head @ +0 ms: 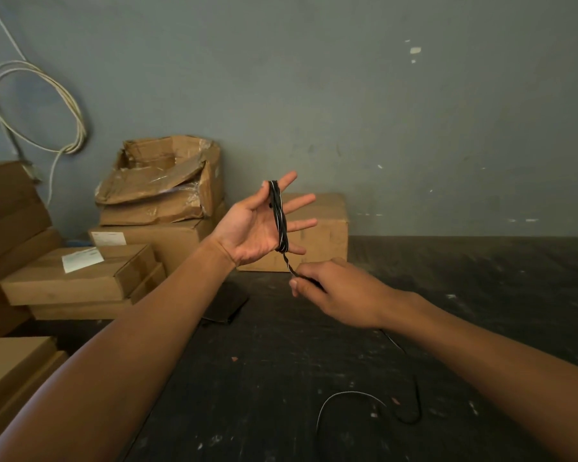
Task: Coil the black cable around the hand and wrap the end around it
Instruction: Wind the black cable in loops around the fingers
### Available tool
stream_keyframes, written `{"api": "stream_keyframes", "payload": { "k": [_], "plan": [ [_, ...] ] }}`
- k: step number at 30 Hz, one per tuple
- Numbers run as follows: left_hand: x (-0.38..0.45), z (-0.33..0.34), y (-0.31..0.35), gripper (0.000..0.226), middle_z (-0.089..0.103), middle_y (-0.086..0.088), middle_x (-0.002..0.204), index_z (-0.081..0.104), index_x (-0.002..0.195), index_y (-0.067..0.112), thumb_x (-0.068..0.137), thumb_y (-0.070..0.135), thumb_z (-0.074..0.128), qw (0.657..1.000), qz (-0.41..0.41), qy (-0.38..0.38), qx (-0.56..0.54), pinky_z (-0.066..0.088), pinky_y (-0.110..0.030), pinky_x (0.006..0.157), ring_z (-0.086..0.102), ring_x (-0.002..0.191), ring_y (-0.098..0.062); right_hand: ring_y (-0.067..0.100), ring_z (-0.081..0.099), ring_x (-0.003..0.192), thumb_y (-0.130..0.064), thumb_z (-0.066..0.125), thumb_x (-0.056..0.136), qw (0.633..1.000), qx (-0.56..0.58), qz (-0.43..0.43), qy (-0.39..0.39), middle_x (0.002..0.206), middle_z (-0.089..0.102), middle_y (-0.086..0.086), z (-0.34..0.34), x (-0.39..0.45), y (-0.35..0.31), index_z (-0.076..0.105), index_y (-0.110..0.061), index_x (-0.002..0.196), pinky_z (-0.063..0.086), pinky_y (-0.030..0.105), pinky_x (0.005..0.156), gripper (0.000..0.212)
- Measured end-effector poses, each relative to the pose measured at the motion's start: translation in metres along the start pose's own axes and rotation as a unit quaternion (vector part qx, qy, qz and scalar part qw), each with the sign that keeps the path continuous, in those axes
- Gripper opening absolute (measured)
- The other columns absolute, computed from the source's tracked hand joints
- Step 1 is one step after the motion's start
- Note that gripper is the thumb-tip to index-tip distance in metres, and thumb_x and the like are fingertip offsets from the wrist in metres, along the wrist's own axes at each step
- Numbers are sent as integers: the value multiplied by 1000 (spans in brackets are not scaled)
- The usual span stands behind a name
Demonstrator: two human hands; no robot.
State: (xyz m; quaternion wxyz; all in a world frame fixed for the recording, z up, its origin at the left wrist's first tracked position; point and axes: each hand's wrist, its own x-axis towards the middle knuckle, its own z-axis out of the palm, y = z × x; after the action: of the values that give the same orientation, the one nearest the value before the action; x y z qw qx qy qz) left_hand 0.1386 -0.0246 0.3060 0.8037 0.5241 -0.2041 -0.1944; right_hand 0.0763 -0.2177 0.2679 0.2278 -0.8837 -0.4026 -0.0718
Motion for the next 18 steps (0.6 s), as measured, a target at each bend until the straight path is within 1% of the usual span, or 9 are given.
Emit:
{"api": "stream_keyframes", "payload": {
  "k": [3, 5, 8, 10, 11, 12, 14, 15, 18],
  "plan": [
    [5, 1, -5, 47, 43, -10, 152, 39, 145, 39, 101, 50, 25, 1000, -17, 22, 12, 33, -73, 99, 42, 136, -43, 5, 56, 60, -35, 44, 100, 1000, -23, 2, 7, 72, 63, -7, -16, 1, -5, 63, -22, 88, 47, 31, 58, 26],
    [7, 0, -10, 48, 44, -10, 151, 38, 147, 39, 102, 49, 24, 998, -34, 34, 39, 35, -66, 103, 45, 134, -40, 3, 51, 54, -34, 48, 99, 999, -25, 3, 25, 65, 59, -9, -29, 3, -7, 65, -18, 84, 41, 30, 54, 28],
    [6, -1, -21, 48, 53, -8, 143, 36, 148, 37, 103, 48, 22, 996, -52, 31, 63, 43, -54, 91, 66, 109, -27, 4, 47, 47, -31, 51, 98, 998, -28, 11, 50, 56, 52, -13, -50, 7, -7, 66, -19, 80, 36, 30, 52, 26],
    [6, -5, -29, 48, 50, -7, 146, 39, 147, 38, 102, 48, 25, 993, -75, 27, 89, 37, -55, 99, 60, 116, -28, 1, 47, 43, -30, 53, 98, 997, -36, 23, 59, 48, 54, -16, -66, 9, -5, 64, -31, 78, 33, 18, 49, 23],
    [6, -7, -32, 48, 47, -7, 148, 41, 145, 38, 101, 49, 27, 991, -89, 21, 96, 33, -58, 103, 54, 124, -31, -1, 49, 44, -30, 53, 98, 997, -47, 28, 60, 47, 56, -23, -73, 10, -3, 64, -35, 79, 31, 14, 48, 22],
    [5, -8, -34, 48, 47, -6, 149, 42, 145, 38, 100, 50, 28, 990, -101, 11, 101, 31, -61, 104, 50, 128, -33, -2, 49, 46, -31, 54, 97, 996, -61, 31, 60, 48, 56, -29, -78, 12, 0, 67, -35, 88, 32, 13, 48, 17],
    [6, -7, -38, 49, 49, -4, 148, 43, 144, 39, 99, 52, 30, 987, -121, -16, 108, 26, -66, 106, 45, 134, -34, 1, 47, 51, -37, 55, 96, 992, -97, 43, 70, 54, 58, -17, -84, 16, 7, 71, -26, 90, 37, 27, 54, 20],
    [5, -5, -39, 49, 50, -4, 148, 44, 143, 40, 98, 52, 32, 985, -132, -28, 112, 22, -68, 109, 45, 136, -34, 2, 47, 55, -39, 56, 94, 990, -110, 47, 75, 61, 59, -13, -87, 19, 9, 71, -21, 91, 38, 30, 55, 24],
    [3, 0, -44, 47, 48, -1, 149, 46, 140, 46, 95, 54, 36, 975, -164, -72, 133, 15, -71, 111, 44, 137, -31, 12, 54, 65, -40, 60, 92, 988, -125, 47, 81, 76, 65, -8, -96, 23, 14, 69, -20, 90, 40, 31, 61, 22]
  ]
}}
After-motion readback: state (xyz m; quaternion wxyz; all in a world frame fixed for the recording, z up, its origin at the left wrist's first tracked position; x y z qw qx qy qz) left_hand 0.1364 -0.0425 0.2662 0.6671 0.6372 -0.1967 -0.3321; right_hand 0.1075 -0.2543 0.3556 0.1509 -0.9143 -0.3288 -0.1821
